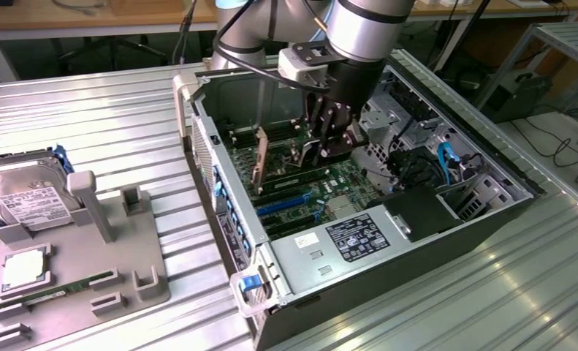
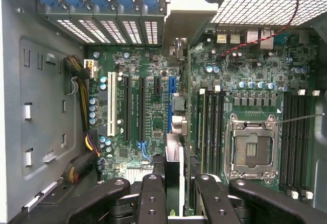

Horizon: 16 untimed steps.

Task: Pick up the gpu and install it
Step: 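Insert the gpu into the slot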

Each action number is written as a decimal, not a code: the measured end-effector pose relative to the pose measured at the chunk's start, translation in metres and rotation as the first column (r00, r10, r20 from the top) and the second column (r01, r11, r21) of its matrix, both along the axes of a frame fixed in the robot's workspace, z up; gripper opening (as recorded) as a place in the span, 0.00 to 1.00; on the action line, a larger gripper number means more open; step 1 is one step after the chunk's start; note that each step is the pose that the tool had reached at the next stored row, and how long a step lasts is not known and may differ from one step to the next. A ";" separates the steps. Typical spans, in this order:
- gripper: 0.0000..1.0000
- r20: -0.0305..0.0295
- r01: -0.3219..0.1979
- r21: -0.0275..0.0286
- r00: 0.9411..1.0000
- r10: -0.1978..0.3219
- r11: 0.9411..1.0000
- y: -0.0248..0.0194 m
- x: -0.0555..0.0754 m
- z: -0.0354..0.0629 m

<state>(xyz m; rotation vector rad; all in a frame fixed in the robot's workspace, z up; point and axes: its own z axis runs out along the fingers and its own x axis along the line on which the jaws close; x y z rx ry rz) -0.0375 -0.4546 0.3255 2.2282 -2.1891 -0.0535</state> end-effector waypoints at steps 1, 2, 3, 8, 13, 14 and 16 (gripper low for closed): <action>0.27 0.000 0.000 0.003 1.000 0.000 1.000 0.0000 0.000 -0.0002; 0.27 0.000 0.000 0.006 1.000 0.000 1.000 0.0000 0.000 -0.0006; 0.27 0.000 0.000 0.010 1.000 0.000 1.000 0.0000 0.000 -0.0011; 0.27 0.000 0.000 0.015 1.000 0.000 1.000 0.0000 0.000 -0.0064; 0.27 0.001 0.000 0.015 1.000 0.000 1.000 0.0001 0.000 -0.0100; 0.27 0.001 0.000 0.015 1.000 0.000 1.000 0.0001 0.000 -0.0100; 0.27 0.001 0.000 0.015 1.000 0.000 1.000 0.0001 0.000 -0.0101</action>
